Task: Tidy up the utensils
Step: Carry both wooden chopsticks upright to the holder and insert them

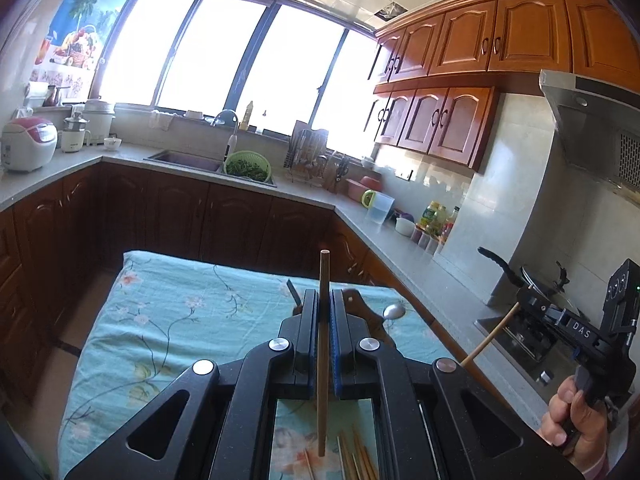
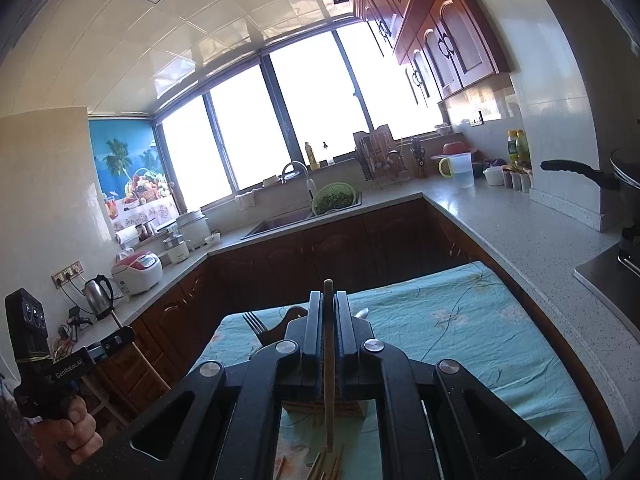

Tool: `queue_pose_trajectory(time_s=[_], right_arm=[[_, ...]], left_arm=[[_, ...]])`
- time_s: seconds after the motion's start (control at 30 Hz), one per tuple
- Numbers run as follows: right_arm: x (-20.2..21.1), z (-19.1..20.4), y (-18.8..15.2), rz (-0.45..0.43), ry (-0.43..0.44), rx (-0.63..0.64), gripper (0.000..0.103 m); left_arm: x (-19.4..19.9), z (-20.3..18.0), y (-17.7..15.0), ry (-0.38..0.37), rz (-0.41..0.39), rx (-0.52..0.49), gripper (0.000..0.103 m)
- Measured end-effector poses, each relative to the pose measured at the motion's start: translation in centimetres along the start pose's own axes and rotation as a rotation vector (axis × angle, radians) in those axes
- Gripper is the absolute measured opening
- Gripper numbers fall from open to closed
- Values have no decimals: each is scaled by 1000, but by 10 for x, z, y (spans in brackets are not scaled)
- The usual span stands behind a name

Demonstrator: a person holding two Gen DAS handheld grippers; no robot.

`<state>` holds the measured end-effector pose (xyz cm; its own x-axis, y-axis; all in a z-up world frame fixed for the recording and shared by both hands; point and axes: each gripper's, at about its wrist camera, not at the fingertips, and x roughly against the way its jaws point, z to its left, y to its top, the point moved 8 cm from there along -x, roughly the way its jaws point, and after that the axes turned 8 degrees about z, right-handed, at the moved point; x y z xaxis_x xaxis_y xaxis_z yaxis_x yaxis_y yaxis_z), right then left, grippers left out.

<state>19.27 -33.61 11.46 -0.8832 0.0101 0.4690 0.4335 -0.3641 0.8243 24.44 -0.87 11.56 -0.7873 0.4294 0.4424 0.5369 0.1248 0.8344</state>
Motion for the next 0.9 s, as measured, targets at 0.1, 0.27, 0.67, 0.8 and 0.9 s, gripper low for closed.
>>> queue_pose_trajectory(time_s=[0.1, 0.27, 0.67, 0.8, 0.9], right_arm=[[-6, 4, 23, -40, 5, 1, 5], [-24, 8, 58, -90, 9, -1, 5], [-109, -12, 27, -18, -35, -17, 5], [-129, -24, 0, 39, -37, -46, 5], [-138, -29, -14, 77, -41, -60, 5]], left_arm=[[-8, -4, 19, 2, -45, -10, 3], [-31, -7, 53, 19, -133, -4, 3], [-147, 3, 18, 93, -165, 49, 3], [-178, 10, 1, 99, -125, 61, 3], [-197, 15, -10, 97, -89, 60, 4]])
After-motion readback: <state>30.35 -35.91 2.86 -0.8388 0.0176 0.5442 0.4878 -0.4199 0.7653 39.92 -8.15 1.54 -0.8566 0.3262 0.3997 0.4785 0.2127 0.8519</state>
